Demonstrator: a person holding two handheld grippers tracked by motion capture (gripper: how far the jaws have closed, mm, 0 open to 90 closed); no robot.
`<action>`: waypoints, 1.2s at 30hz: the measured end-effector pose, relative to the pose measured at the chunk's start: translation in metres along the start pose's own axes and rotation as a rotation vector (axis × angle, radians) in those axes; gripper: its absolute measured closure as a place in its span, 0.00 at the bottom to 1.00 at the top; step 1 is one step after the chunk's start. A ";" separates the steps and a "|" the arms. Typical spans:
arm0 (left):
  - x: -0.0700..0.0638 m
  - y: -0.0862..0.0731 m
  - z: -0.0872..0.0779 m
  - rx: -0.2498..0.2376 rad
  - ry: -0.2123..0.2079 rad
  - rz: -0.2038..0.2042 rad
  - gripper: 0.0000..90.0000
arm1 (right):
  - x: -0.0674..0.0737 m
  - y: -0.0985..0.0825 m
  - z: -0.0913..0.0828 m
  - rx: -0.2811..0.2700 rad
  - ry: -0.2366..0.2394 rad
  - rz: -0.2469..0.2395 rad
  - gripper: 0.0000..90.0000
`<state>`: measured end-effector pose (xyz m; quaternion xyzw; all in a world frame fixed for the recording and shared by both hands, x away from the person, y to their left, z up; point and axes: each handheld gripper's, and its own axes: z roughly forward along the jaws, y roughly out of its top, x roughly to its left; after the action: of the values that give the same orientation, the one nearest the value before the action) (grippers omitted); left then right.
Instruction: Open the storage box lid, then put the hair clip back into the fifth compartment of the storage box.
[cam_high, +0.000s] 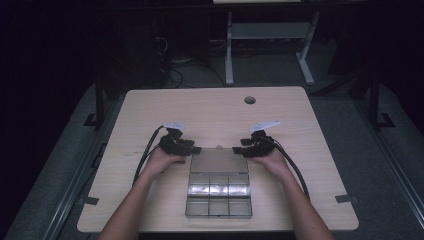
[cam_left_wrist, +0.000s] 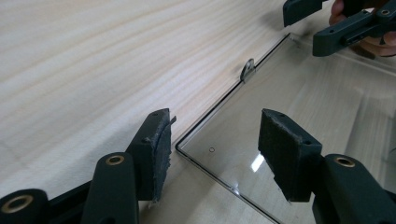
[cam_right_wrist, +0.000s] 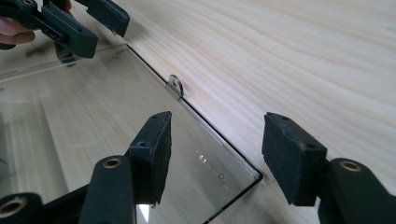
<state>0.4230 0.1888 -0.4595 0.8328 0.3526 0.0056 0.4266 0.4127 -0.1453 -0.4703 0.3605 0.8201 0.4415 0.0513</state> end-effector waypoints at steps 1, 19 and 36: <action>0.000 0.000 -0.002 -0.002 0.004 0.004 0.49 | 0.001 0.000 -0.001 0.002 -0.001 0.000 0.47; -0.008 -0.002 -0.039 -0.012 0.054 0.070 0.67 | 0.015 0.004 -0.031 -0.035 -0.029 -0.024 0.44; 0.004 -0.023 -0.069 0.056 0.201 0.103 1.00 | 0.026 -0.016 -0.063 -0.037 -0.075 -0.030 0.43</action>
<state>0.3912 0.2486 -0.4336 0.8567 0.3502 0.1012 0.3650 0.3596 -0.1775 -0.4383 0.3635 0.8144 0.4420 0.0955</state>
